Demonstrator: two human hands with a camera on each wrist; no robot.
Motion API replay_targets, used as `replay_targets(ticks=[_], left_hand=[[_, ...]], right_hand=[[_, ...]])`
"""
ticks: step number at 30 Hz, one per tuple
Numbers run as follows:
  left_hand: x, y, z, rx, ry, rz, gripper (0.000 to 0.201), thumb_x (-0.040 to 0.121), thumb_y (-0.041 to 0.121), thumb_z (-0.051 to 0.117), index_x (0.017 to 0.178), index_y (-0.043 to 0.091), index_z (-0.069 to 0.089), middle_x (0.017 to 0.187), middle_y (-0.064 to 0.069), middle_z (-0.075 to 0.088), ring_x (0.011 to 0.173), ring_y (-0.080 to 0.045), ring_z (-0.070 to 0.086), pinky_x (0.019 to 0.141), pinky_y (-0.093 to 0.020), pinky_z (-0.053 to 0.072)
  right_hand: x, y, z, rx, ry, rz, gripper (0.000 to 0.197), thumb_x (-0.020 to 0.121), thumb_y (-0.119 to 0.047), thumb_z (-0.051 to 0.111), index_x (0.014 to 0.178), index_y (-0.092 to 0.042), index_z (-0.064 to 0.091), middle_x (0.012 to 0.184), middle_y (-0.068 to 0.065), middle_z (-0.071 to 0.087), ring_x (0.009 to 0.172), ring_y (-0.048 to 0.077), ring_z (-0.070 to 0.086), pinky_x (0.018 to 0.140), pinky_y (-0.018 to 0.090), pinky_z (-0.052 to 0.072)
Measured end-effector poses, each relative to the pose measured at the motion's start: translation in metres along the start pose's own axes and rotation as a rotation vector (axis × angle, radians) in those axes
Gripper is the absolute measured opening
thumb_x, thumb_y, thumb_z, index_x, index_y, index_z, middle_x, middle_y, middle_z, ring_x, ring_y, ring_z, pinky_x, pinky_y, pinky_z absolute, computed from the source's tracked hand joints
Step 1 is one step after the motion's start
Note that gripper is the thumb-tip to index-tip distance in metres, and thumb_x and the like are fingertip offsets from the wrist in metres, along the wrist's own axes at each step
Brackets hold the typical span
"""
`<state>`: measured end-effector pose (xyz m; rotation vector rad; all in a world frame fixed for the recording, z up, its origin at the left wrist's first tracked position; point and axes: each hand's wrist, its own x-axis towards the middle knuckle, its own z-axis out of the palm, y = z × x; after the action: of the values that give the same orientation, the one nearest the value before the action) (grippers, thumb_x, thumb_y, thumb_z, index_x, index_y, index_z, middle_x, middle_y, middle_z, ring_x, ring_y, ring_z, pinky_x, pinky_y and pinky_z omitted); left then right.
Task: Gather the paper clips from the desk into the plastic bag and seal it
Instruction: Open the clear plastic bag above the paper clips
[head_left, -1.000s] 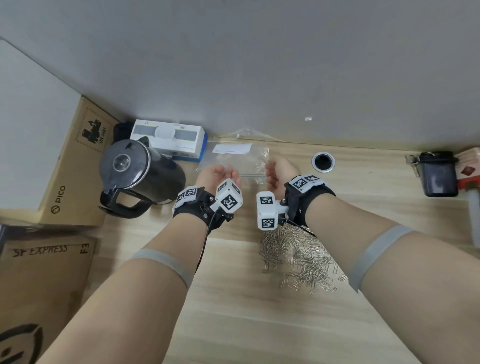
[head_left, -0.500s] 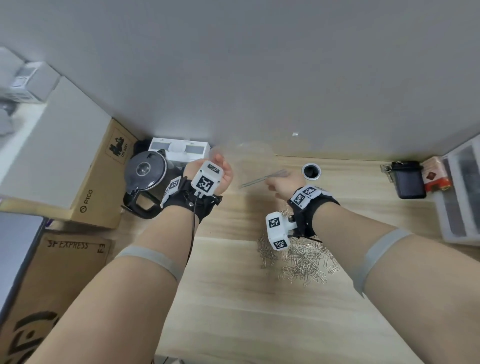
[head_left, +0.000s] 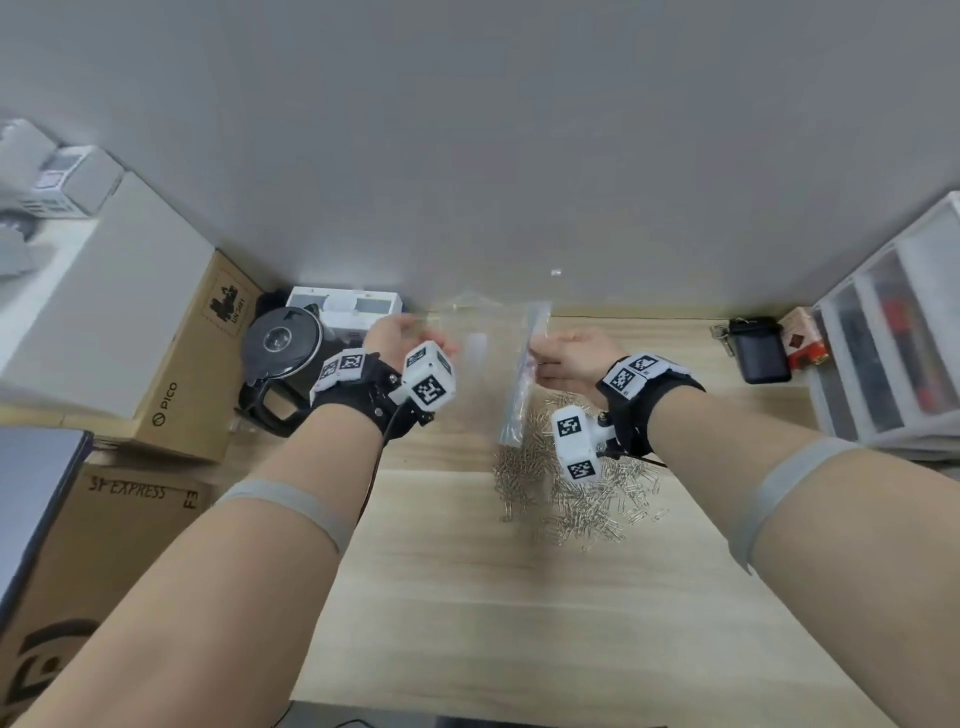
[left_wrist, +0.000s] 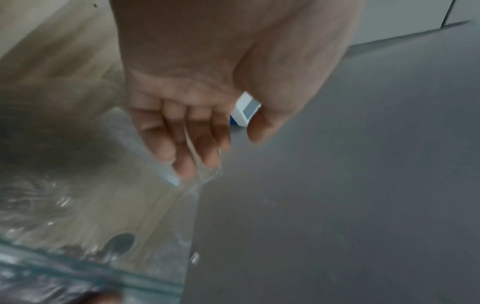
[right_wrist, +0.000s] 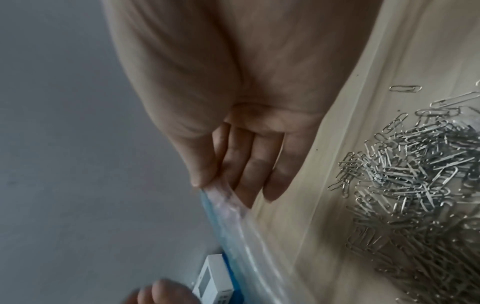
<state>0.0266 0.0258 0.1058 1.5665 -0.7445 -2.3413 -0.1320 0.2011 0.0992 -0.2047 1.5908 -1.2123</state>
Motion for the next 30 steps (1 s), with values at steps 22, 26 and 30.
replay_targets(ticks=[22, 26, 30], left_hand=[[-0.053, -0.037, 0.064, 1.246, -0.136, 0.411, 0.010, 0.080, 0.005, 0.076, 0.085, 0.008, 0.068, 0.073, -0.012, 0.074, 0.068, -0.018, 0.074, 0.079, -0.042, 0.063], [-0.052, -0.043, 0.063, 1.294, -0.123, 0.392, 0.002, 0.086, 0.008, 0.068, 0.085, 0.007, 0.066, 0.073, -0.012, 0.074, 0.062, -0.020, 0.075, 0.070, -0.036, 0.062], [-0.048, -0.045, 0.057, 1.350, -0.021, 0.404, 0.007, 0.091, 0.006, 0.057, 0.088, 0.003, 0.062, 0.068, -0.013, 0.074, 0.062, -0.026, 0.075, 0.073, -0.045, 0.062]], right_hand=[[-0.010, -0.008, 0.011, -0.184, 0.034, -0.123, 0.039, 0.066, -0.025, 0.091, 0.055, -0.019, 0.054, 0.062, 0.005, 0.065, 0.061, 0.017, 0.056, 0.061, 0.026, 0.051], [-0.013, -0.004, 0.004, -0.196, -0.002, -0.121, 0.037, 0.067, -0.024, 0.090, 0.047, -0.016, 0.061, 0.058, 0.007, 0.067, 0.054, 0.016, 0.055, 0.052, 0.023, 0.046], [-0.015, 0.000, -0.005, -0.394, 0.017, -0.125, 0.036, 0.071, -0.022, 0.088, 0.046, -0.015, 0.062, 0.062, 0.007, 0.071, 0.058, 0.015, 0.059, 0.061, 0.026, 0.052]])
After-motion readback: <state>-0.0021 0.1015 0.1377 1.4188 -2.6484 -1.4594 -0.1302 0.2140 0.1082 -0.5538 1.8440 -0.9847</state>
